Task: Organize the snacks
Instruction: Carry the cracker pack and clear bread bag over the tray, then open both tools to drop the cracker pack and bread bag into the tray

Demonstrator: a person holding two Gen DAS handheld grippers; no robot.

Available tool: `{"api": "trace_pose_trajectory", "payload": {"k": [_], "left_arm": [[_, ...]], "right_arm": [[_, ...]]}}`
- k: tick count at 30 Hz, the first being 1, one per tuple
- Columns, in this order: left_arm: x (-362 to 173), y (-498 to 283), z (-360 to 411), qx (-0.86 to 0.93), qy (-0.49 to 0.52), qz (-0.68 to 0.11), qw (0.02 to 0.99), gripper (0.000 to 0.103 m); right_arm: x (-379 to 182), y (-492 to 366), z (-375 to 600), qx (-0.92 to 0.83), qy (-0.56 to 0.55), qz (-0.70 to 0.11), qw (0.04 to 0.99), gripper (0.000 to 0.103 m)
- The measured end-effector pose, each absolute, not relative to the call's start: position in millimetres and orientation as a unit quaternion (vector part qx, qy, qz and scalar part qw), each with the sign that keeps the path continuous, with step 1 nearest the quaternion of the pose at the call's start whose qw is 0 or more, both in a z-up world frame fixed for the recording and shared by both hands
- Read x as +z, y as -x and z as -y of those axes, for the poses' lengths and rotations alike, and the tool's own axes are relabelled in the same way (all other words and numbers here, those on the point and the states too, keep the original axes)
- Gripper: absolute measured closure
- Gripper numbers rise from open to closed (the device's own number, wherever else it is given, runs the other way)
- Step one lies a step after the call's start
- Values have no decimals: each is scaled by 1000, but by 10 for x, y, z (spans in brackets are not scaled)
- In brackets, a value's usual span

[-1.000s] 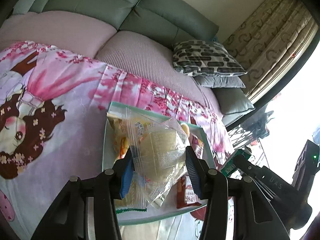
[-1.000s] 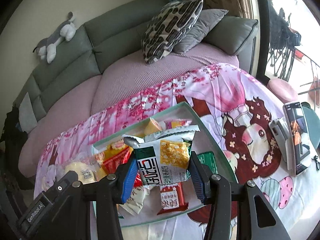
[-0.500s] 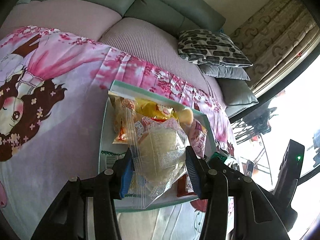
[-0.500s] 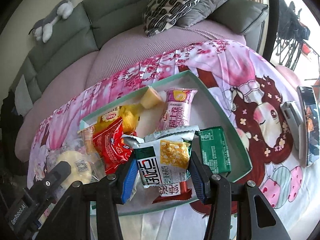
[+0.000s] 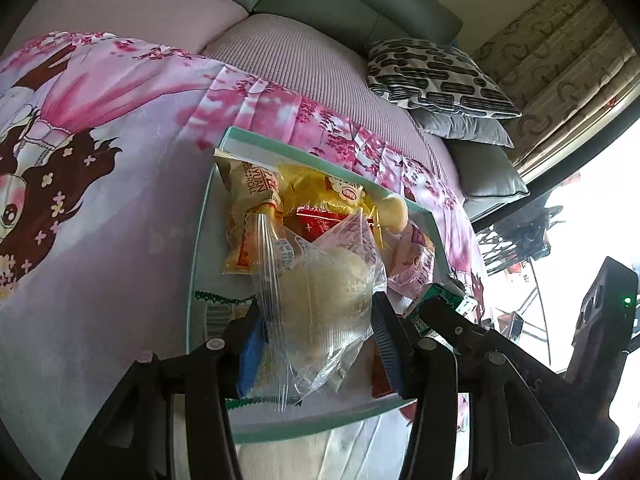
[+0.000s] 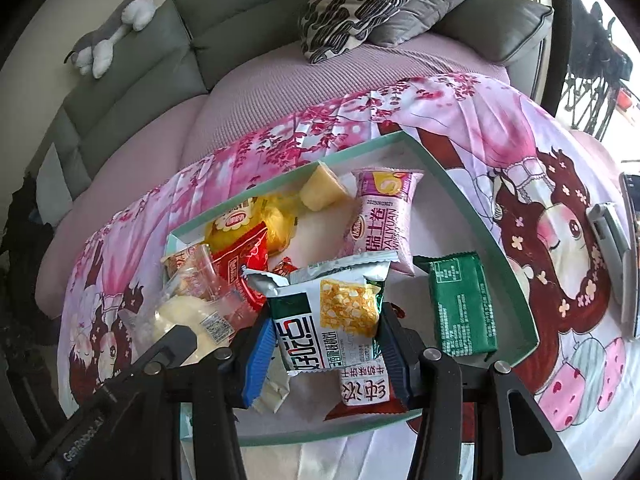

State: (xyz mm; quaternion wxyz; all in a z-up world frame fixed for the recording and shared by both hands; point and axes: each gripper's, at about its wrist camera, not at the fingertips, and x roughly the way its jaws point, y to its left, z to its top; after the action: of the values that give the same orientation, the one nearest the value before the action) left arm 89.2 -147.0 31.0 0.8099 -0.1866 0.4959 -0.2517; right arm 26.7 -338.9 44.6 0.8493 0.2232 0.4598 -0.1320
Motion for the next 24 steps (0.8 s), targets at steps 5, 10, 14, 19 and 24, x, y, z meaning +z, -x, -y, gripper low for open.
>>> {"api": "trace_pose_trajectory", "payload": {"k": [5,10,14,19,24], "left_arm": [[263,-943,1484,-243,182,-493,815,45],[290,-946,1456,-227,174,-503,816,38],[382,-915,1408,-214,161,-504,821,34],[510,-879,1332,-207,155,-495,830,25],[621,-852,1219,-181,149,-475,848,13]], "right_arm": [[431,-289,3393,-130,-224,-457,851,50],[439,-282,3404,-133,-223,-458,850,49],[459,-283,3389,-133,-218,-459,851,43],[438,-295,3366,-133,-211,-468,848,33],[444,-274,3335,-130,-208,-469,848,14]]}}
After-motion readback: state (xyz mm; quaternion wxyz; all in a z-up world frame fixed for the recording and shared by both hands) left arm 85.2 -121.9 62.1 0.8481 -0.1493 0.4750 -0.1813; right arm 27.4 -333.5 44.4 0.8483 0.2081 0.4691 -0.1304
